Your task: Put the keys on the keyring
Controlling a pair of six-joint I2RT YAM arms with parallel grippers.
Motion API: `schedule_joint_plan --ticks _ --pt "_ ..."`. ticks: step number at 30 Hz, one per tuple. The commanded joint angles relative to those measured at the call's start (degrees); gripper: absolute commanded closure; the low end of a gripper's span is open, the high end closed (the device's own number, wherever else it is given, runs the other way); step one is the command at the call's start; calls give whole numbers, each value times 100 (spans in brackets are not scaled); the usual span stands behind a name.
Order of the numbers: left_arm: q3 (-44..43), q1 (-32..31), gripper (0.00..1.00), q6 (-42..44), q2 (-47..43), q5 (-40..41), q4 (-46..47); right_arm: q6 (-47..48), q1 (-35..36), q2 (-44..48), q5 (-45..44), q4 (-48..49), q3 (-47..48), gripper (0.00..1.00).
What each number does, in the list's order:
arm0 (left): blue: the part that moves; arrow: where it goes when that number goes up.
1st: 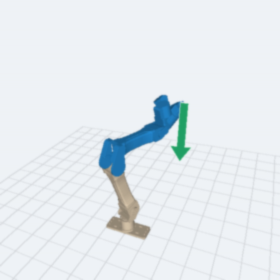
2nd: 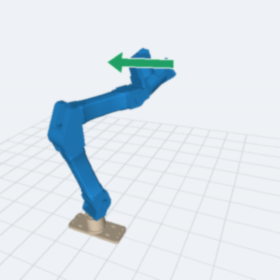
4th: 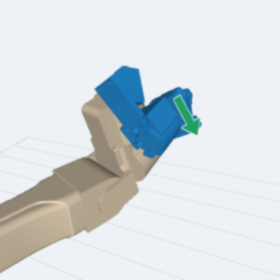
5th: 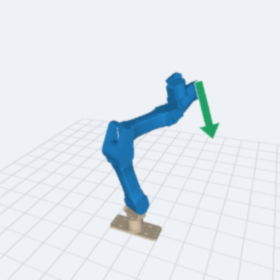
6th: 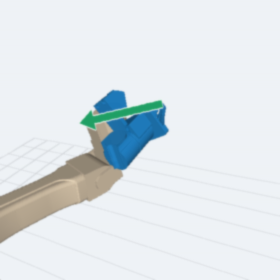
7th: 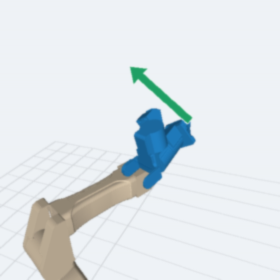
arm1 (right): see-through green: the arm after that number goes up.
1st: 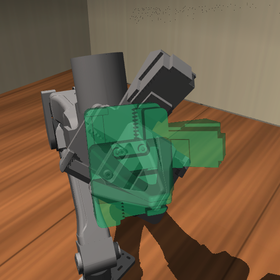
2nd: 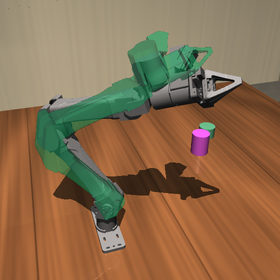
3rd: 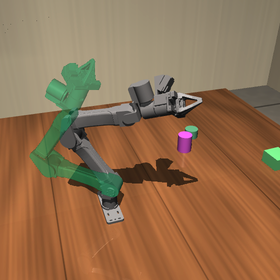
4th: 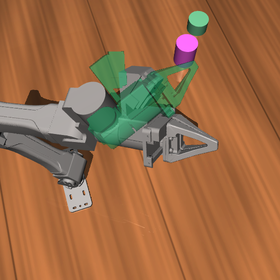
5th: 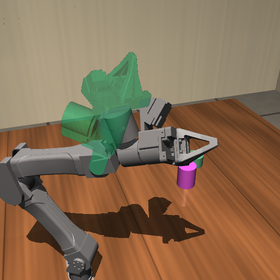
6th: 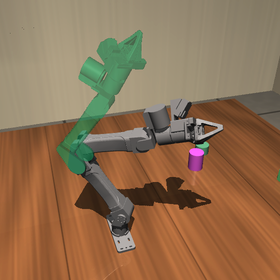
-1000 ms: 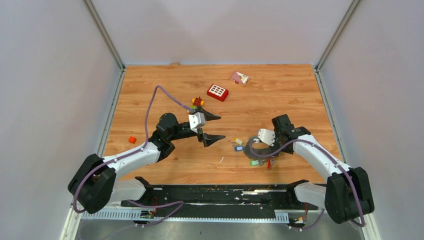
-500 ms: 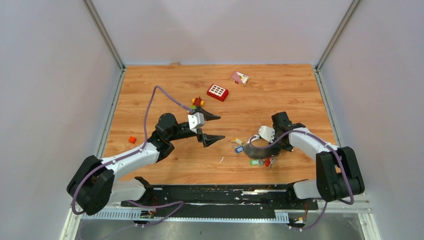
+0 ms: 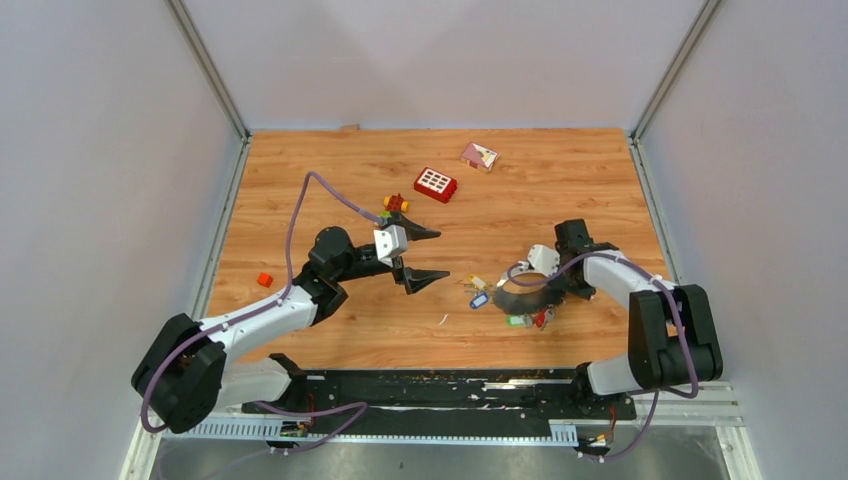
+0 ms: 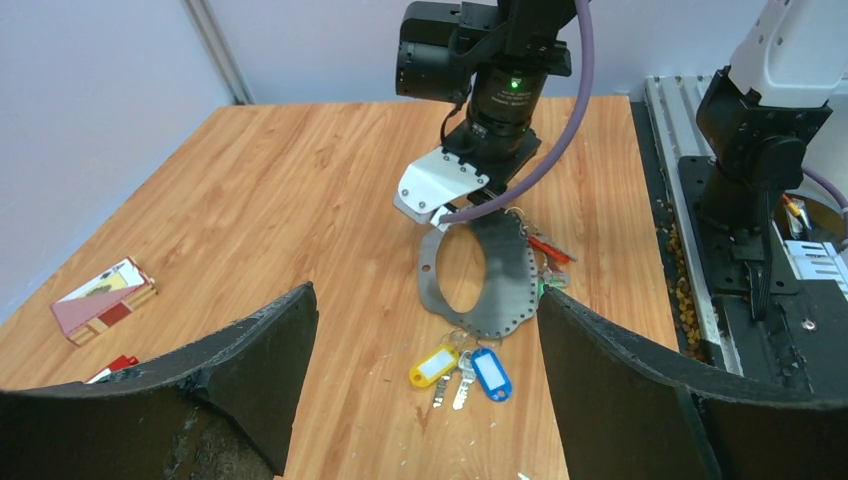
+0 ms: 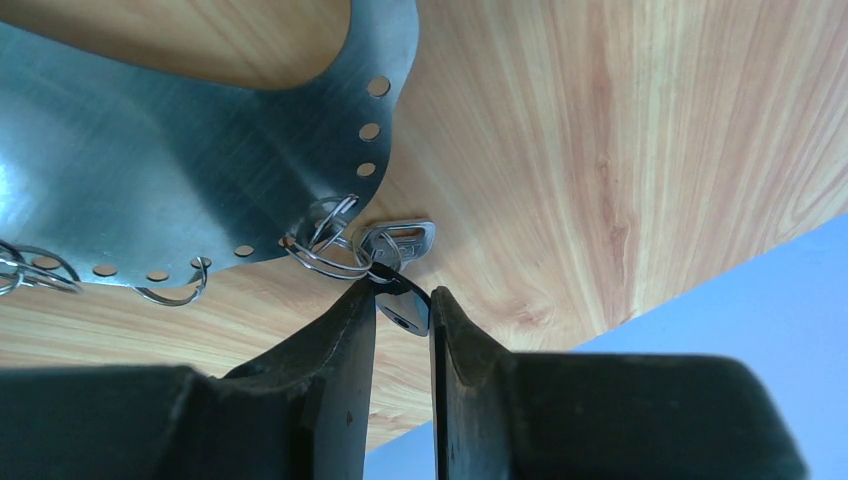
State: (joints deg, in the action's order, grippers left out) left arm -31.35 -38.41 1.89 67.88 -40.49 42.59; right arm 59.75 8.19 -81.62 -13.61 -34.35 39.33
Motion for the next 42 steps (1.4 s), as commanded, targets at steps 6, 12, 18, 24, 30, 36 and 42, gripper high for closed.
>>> schedule_joint_plan --ticks 6,12,18,24,30,36,42 --pt "-88 27 12 135 -165 -29 127 214 -521 -76 -101 271 160 75" --pt "-90 22 12 151 -150 -27 110 199 -699 -77 -46 227 252 66" --pt "-77 27 12 183 -151 -10 107 60 -774 -50 156 75 499 52" --pt "-44 27 12 231 -245 305 127 -24 -775 137 486 -255 768 42" --pt "-140 25 8 354 -314 1154 -120 -30 -949 370 706 -562 904 29" --pt "-391 52 0 652 -415 2633 -800 -310 -951 694 1704 -1213 1453 4" --pt "-692 142 0 750 -452 4283 -1294 -1266 -947 930 3091 -1237 2331 0"
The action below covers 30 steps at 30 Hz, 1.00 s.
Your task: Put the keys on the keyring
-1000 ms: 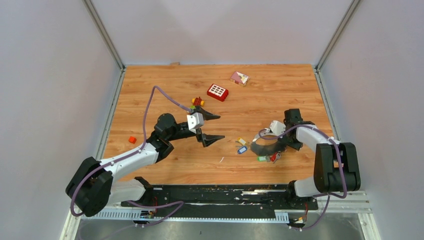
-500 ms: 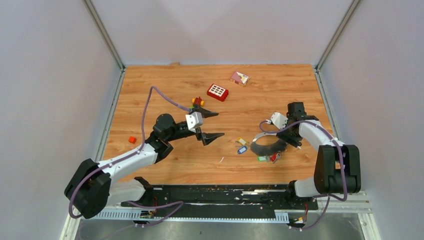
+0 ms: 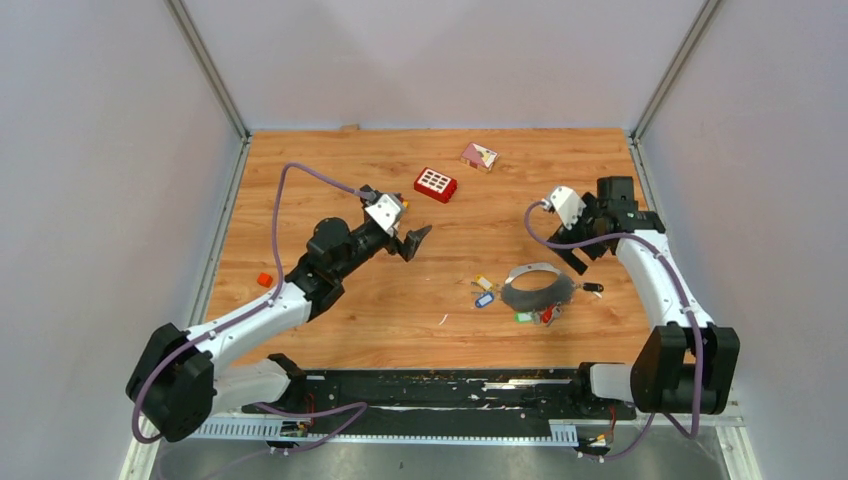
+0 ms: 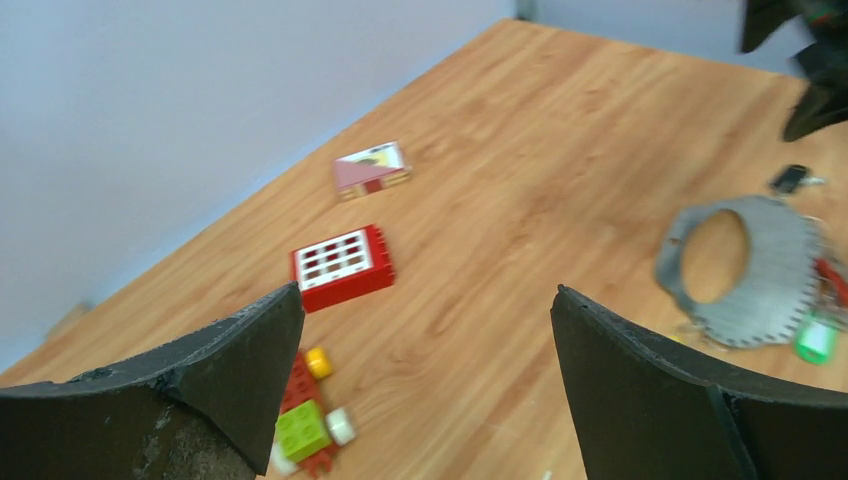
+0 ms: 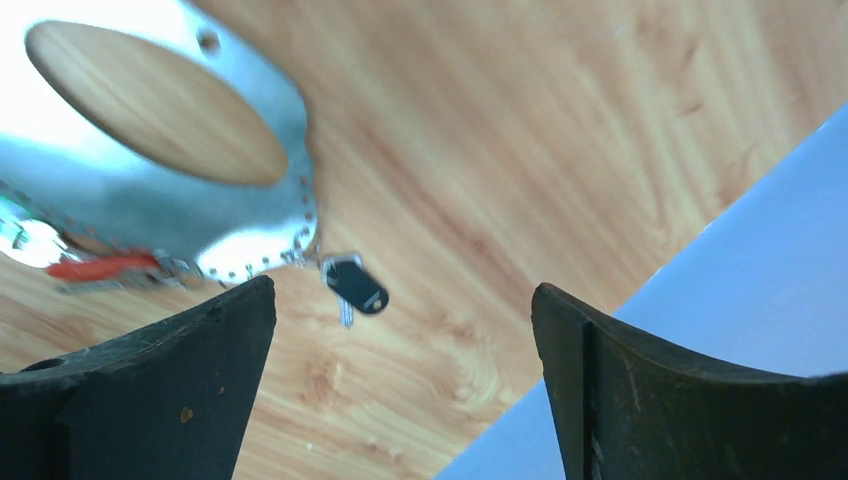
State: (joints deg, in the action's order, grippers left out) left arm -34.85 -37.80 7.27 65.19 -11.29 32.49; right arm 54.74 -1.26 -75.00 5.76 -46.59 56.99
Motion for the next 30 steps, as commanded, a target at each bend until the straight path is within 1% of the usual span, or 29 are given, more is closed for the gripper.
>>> schedule_joint_plan --ticks 1,4,9,12,17,22,27,30 --pt "-365 94 0 209 -204 1571 -304 -983 -4 291 1333 61 682 0" --pt "-370 152 0 234 -298 2120 -281 -1685 -5 366 1670 413 942 0" --pt "-376 312 0 297 -525 2366 -229 -2702 -2 582 1853 1028 1108 0" --pt "-408 417 0 365 -676 2428 -365 -3200 3 871 1901 1450 974 0" --pt "-418 561 0 791 -935 2403 -743 -3868 0 1547 1988 2344 353 0" --pt "-380 651 0 789 -1264 2322 -1236 -4053 -2 2110 1959 2500 37 0" --pt "-434 651 0 1060 -1577 1840 -2015 -3932 -5 2632 1841 2541 -168 0" --pt "-386 651 0 1174 -1778 1842 -2334 -3859 0 2846 1836 2592 -263 0"
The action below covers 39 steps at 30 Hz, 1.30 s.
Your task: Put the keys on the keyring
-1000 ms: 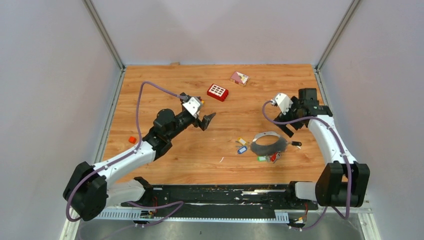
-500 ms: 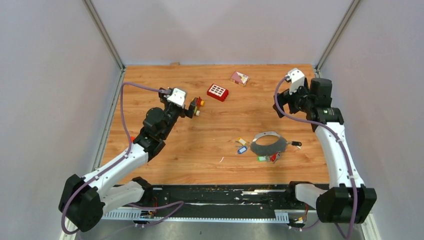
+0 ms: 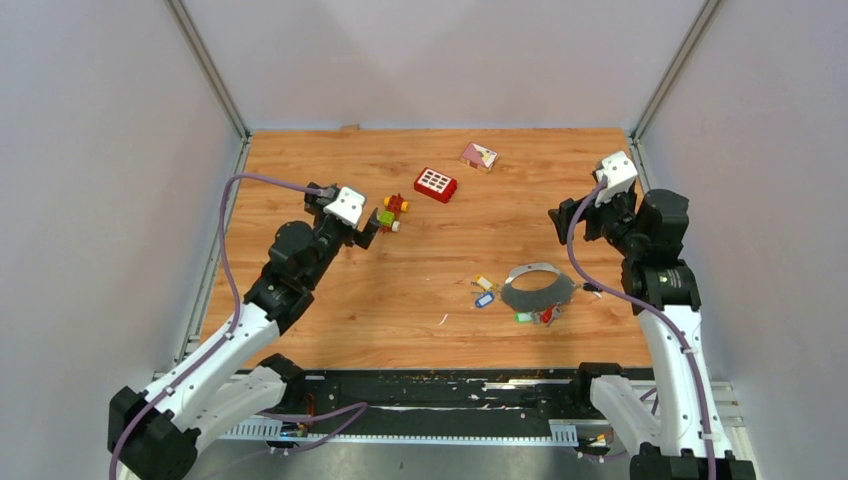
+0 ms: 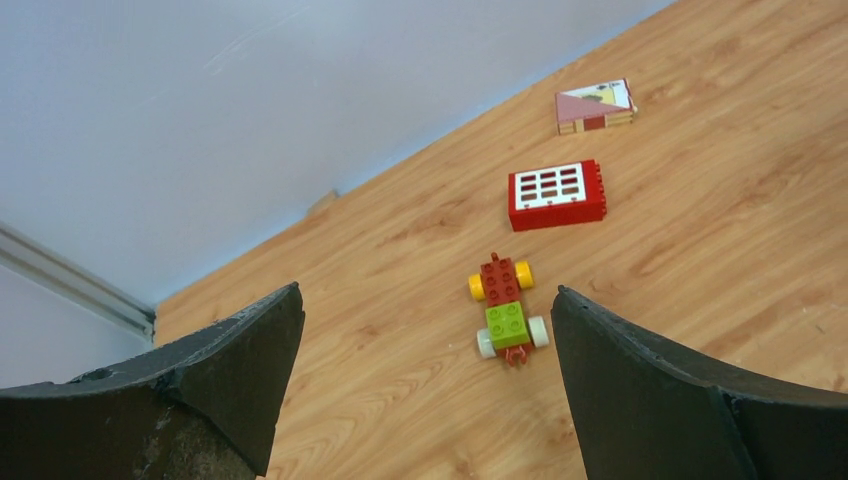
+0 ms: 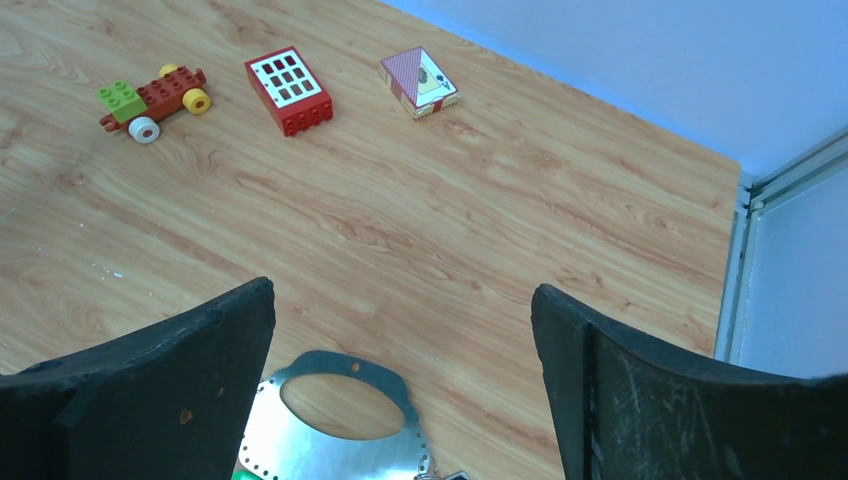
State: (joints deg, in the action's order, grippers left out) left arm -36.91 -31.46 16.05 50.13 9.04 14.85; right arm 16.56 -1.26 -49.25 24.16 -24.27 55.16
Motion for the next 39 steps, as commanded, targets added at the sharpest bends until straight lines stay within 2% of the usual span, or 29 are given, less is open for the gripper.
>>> schedule_joint_plan --ticks 1,7,39 --pt "-117 17 0 279 -339 -132 -563 4 -2 303 -19 360 -89 0" --pt "482 17 0 -118 -784 -145 78 169 -1 392 -205 358 -191 0" --pt "729 17 0 -245 -588 -2 220 428 66 297 -227 173 -268 0"
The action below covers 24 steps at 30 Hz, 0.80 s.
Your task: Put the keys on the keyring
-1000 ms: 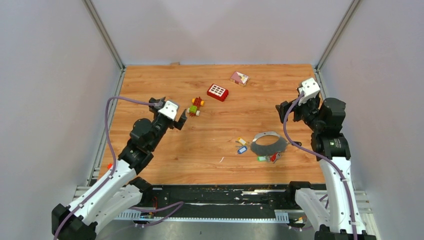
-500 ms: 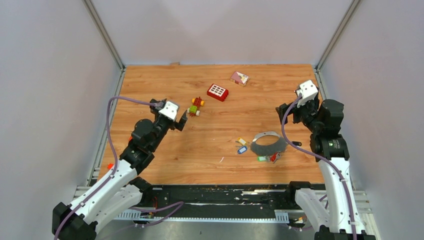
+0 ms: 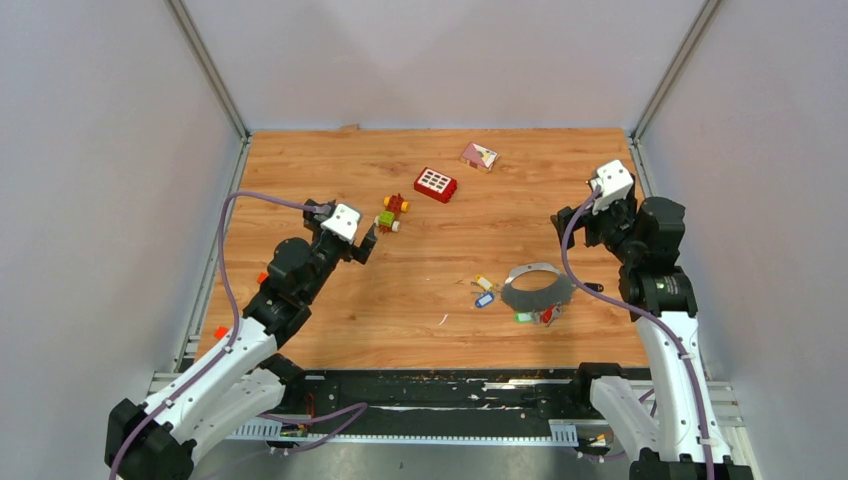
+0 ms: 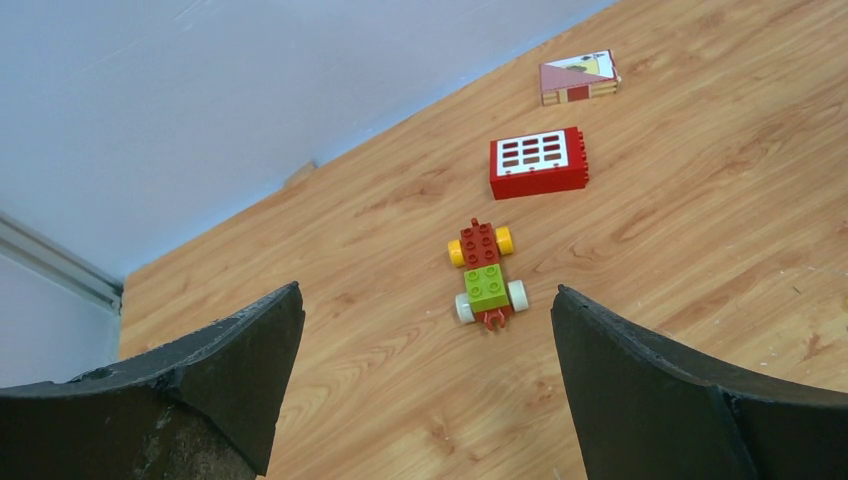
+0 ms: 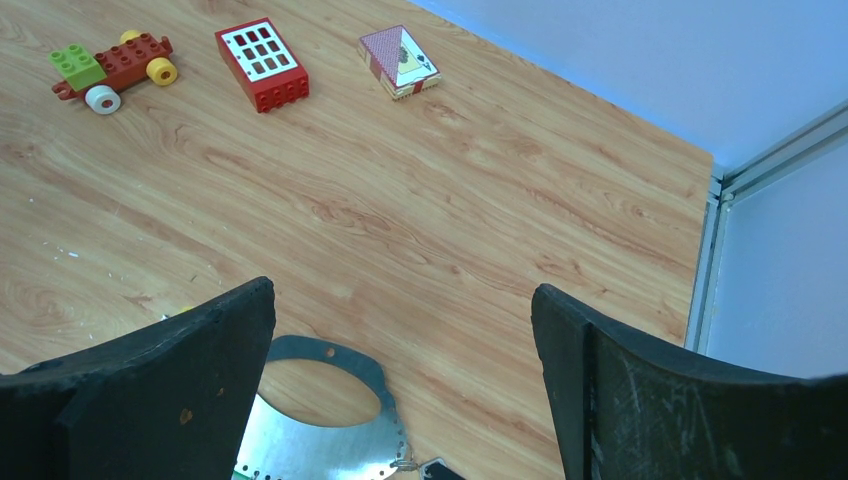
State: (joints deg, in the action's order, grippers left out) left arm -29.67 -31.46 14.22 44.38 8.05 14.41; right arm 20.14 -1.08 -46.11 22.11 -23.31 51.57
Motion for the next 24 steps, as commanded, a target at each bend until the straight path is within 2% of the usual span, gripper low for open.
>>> schedule_joint_plan --ticks 1,24 --pt "17 17 0 -60 -24 106 264 81 48 -20 -30 73 90 0" --pt "6 17 0 -80 -7 47 228 110 64 82 61 25 89 0"
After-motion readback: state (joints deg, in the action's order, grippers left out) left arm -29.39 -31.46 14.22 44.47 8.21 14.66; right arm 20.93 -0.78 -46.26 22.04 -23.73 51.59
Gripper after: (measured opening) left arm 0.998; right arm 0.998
